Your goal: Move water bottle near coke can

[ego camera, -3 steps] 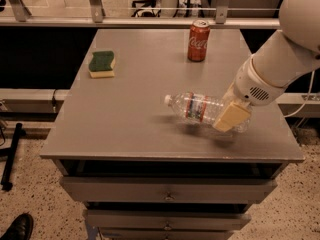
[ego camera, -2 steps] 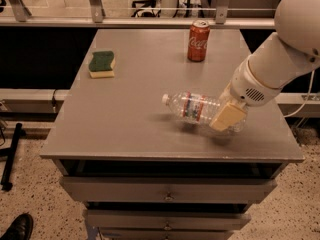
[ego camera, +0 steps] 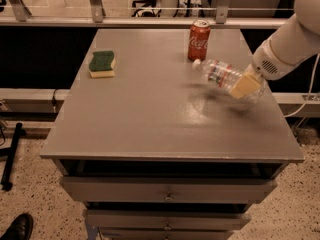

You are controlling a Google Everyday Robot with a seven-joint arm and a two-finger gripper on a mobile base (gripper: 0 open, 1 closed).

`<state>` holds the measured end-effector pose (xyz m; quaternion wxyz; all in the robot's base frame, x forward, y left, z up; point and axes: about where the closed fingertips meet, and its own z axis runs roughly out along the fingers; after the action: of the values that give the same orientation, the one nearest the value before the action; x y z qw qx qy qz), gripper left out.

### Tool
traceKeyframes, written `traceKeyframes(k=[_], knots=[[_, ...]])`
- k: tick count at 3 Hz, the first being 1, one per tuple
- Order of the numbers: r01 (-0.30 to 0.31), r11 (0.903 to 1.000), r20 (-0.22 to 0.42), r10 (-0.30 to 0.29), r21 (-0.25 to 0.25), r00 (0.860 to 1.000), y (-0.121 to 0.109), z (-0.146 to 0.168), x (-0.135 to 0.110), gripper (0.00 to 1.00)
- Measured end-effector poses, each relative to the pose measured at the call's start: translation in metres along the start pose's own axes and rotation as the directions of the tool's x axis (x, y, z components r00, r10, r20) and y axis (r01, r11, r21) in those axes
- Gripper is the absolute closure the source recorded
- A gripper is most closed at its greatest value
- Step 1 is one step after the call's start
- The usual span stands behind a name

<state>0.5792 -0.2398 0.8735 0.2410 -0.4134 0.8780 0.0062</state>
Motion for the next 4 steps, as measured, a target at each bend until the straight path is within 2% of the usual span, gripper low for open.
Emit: traceKeyframes(k=[1,2,3,4], knots=[[-0.198,0.9752,-0.009,0.2,0.099,0.98,-0.088,-0.005,0.018,1.0],[-0.298,0.9408,-0.005,0.302,0.162,0.953,-0.136,-0.011,0.026,1.0],[-0.358,0.9159,-0.005,0.365,0.182,0.931,-0.164,-0.005,0.022,1.0],[-0.355,0.9229,-0.015,0.361,0.15,0.932,-0.17,0.018,-0.002,1.0]])
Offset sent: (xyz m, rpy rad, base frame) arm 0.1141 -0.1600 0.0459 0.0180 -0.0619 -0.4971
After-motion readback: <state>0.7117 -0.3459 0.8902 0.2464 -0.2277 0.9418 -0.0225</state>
